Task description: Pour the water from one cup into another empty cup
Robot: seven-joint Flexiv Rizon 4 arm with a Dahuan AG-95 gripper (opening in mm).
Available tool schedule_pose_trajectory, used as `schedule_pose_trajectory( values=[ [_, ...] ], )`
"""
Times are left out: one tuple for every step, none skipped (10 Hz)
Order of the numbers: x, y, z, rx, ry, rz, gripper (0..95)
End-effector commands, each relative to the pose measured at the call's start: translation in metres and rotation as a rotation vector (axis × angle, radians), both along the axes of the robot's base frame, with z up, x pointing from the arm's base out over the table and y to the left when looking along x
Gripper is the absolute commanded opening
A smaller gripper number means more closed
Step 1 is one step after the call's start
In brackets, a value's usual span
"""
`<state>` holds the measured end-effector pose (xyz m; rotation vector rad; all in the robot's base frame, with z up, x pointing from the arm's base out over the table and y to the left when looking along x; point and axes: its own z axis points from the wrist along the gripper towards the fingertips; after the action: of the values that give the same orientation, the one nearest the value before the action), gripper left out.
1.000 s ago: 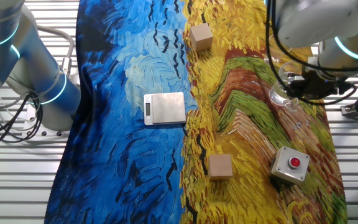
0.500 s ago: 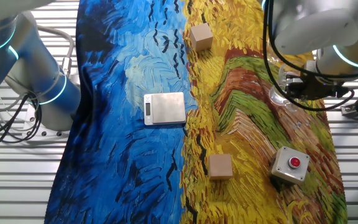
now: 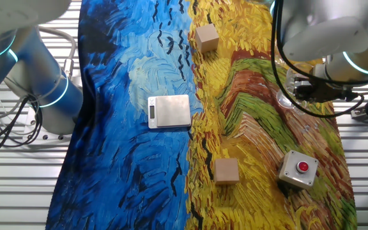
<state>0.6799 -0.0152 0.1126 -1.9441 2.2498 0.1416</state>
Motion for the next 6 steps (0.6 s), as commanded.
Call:
schedule_pose_trajectory(
  values=[
    [-0.0022,0.0005,-0.0037,0.005,-0.007,-0.001,19.0],
    [-0.0033,0.0014,-0.0067,0.010,-0.009,-0.002,19.0],
    [-0.0032,0.0019,-0.0072,0.008,-0.008,-0.003,19.0],
    [-0.0030,0.0023,-0.0074,0.009,-0.010,-0.003,19.0],
    [-0.0028,0.0026,-0.0076,0.007,-0.010,-0.005,19.0],
    [-0.0022,0.0033,-0.0082,0.005,-0.012,-0.005,19.0]
  ],
)
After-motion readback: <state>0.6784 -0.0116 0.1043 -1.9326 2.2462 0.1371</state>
